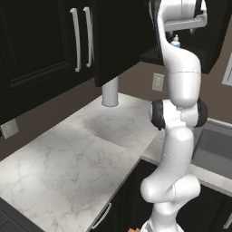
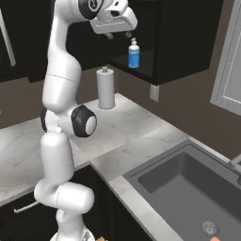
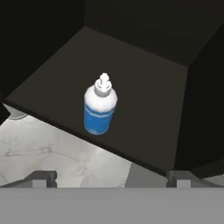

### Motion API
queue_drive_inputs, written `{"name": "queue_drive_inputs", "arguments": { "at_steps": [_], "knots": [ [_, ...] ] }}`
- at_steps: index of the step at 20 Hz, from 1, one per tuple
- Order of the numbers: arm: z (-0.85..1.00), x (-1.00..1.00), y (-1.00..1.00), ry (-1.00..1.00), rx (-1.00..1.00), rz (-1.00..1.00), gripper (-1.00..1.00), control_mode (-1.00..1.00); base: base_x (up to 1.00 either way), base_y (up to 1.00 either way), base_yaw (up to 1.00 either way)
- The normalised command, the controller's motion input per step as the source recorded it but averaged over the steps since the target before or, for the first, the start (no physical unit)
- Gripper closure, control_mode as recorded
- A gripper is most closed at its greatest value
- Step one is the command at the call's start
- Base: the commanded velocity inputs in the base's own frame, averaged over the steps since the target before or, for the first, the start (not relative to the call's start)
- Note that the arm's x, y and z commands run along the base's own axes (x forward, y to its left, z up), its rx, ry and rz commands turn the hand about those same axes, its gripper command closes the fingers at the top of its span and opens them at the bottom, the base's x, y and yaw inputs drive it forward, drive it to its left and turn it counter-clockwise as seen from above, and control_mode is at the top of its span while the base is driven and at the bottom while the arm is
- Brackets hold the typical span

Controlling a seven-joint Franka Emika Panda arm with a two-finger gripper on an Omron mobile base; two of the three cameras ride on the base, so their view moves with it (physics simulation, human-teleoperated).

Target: Pick up the bar soap and soap dispenser from the sink, and place them back in the cabinet, and close the cabinet door.

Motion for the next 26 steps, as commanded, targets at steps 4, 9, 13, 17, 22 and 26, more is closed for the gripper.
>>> {"name": "queue_drive_inputs", "arguments": {
  "at_steps": [4,9,13,17,22,26],
  "knots": [
    [-0.17,-0.7,0.0,-0.08,0.0,0.0,-1.0,-1.0,0.0,0.0,0.0],
    [-0.15,-0.82,0.0,-0.03,0.0,0.0,-1.0,-1.0,0.0,0.0,0.0],
    [-0.06,-0.86,0.0,0.0,0.02,0.0,-1.0,-1.0,0.0,0.0,0.0],
    [0.0,-0.72,0.0,0.0,0.01,0.0,-1.0,-1.0,0.0,0.0,0.0],
    [0.0,-0.51,0.0,0.04,0.01,0.0,-1.0,-1.0,0.0,0.0,0.0],
    [0.0,-0.41,0.0,0.16,0.04,0.0,-1.0,-1.0,0.0,0.0,0.0]
  ]
}}
